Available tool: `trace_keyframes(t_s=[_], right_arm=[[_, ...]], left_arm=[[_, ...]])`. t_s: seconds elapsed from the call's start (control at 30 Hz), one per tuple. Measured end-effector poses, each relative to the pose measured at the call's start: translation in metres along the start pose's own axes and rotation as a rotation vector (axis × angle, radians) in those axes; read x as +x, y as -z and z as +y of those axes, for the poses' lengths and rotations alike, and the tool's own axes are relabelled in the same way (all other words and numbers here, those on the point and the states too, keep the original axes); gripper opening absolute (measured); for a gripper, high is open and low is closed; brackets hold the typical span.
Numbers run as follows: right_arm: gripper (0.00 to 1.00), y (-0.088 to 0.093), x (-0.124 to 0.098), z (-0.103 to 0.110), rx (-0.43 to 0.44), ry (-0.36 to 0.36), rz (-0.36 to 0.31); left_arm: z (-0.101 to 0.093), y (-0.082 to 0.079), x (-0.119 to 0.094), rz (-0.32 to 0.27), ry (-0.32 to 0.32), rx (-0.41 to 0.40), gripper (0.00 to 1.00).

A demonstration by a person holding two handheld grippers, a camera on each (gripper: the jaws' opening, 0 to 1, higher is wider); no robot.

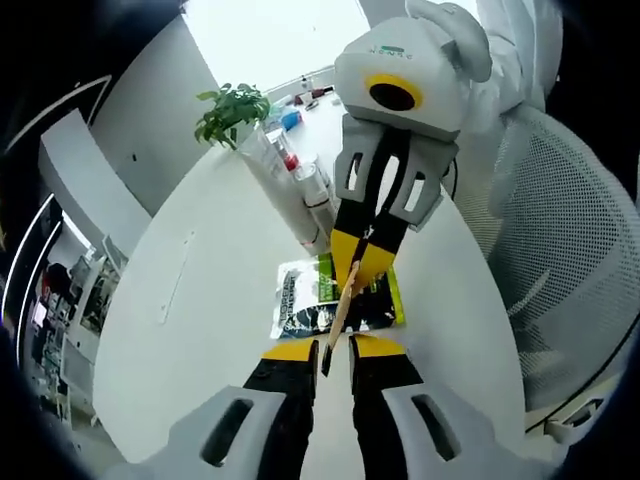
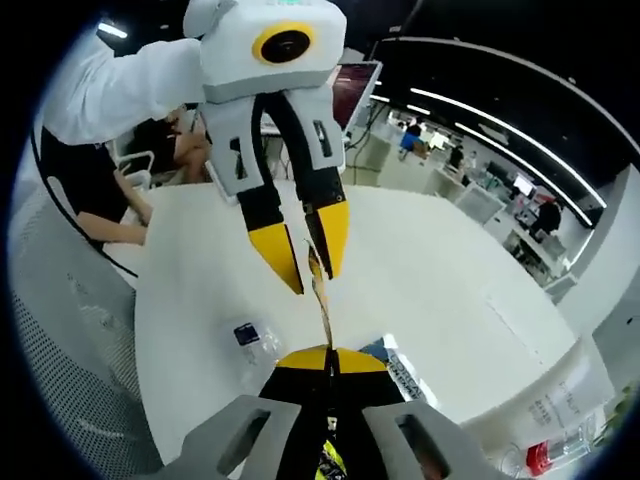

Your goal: Arrange the skincare products in the storage area until every visible bottle or jar stands upright without overlapping.

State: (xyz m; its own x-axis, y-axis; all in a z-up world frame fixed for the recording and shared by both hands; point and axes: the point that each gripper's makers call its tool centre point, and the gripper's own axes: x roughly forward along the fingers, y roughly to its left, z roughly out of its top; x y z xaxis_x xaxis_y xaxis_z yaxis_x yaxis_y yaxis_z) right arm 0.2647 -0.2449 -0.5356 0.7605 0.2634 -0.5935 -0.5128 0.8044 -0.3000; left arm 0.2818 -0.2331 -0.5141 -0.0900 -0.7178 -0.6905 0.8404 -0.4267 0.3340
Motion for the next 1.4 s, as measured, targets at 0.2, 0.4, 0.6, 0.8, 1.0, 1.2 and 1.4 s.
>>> trace_keyframes(t_s=[0.2, 0.4, 0.6, 0.8, 1.0, 1.2, 1.4], right_arm=[[0.0, 0.003, 0.001, 0.006, -0.023, -0.021, 0.029], [0.0, 0.004, 0.001, 0.007, -0.02, -0.026, 0.032], [0.0, -0.003, -0.006, 0.0, 0.067, -0.026, -0.018], [0.0, -0.005, -0.009, -0.01, 0.129, -0.017, -0.054], [0.0, -0.005, -0.008, -0.01, 0.171, -0.01, -0.063], [0.0, -0.002, 0.0, -0.009, 0.163, -0.013, -0.042], [0.0, 0.005, 0.012, -0.006, 0.069, -0.004, 0.012]], left_arm=[[-0.009, -0.008, -0.002, 0.013, 0.006, 0.046, 0.13], [-0.011, -0.008, -0.001, 0.022, 0.018, 0.067, 0.08], [-0.006, 0.003, 0.002, 0.047, 0.003, 0.04, 0.05], [-0.008, 0.009, 0.008, 0.024, 0.01, -0.047, 0.04], [-0.008, 0.012, 0.013, -0.072, 0.034, -0.258, 0.02], [-0.01, 0.024, 0.018, -0.112, 0.048, -0.386, 0.02], [-0.015, 0.035, 0.023, -0.096, 0.055, -0.422, 0.02]])
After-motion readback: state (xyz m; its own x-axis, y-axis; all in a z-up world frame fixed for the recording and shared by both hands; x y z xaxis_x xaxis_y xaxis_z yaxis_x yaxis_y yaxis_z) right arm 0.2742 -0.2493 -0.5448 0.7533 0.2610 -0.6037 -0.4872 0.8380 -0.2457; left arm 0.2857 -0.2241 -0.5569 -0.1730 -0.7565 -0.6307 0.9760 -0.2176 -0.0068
